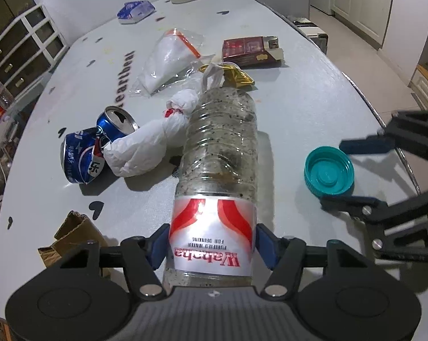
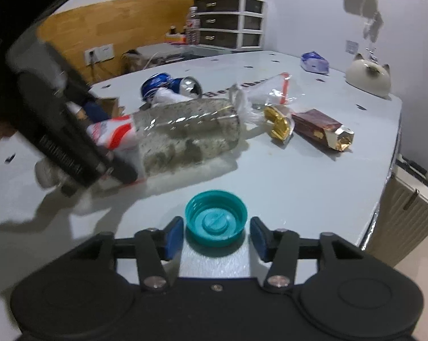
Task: Collect trash
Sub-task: 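Grasp the clear plastic bottle with the left tool while the right tool grasps the teal cap, then carry the bottle and teal cap in both tools toward the wastebasket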
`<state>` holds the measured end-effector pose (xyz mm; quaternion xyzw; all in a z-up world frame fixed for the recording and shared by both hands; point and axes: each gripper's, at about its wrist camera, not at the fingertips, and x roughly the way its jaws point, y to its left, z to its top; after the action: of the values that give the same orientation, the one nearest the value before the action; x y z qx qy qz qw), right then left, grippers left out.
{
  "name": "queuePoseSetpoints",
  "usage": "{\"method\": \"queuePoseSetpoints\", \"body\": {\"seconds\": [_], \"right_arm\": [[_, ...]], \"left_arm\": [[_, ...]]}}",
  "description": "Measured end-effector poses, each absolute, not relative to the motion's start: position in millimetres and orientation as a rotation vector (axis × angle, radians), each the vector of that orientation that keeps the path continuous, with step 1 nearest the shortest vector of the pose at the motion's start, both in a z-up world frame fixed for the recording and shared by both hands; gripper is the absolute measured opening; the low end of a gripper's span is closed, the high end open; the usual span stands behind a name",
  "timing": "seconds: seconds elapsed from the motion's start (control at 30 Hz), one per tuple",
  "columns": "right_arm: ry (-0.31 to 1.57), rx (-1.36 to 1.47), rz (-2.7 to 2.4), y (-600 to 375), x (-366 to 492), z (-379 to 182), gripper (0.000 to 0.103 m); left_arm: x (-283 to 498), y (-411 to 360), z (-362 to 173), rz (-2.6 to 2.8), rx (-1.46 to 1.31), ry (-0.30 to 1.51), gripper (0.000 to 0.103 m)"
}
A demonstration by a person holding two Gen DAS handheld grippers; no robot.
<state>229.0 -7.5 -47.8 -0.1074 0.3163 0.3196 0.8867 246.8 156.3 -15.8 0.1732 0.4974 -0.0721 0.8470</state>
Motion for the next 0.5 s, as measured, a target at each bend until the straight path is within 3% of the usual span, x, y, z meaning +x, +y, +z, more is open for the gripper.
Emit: {"method": "queuePoseSetpoints", "body": {"seconds": [0.1,0.17,0.5], "right_arm": [[0.67,-0.186,0.652,-6,236,-50,0.059],[0.663,-0.198,0.65,-4,237,-52,0.051],[0.574,-0.135,0.601,-19,213,-34,0.05]], "left_arm": [[240,156,-15,-0.149,0.35,1.03,0.063],[235,156,-14,-0.153,0.329,1.017,0.063],[200,163,2,-0.122,0.159,0.875,0.062]]}}
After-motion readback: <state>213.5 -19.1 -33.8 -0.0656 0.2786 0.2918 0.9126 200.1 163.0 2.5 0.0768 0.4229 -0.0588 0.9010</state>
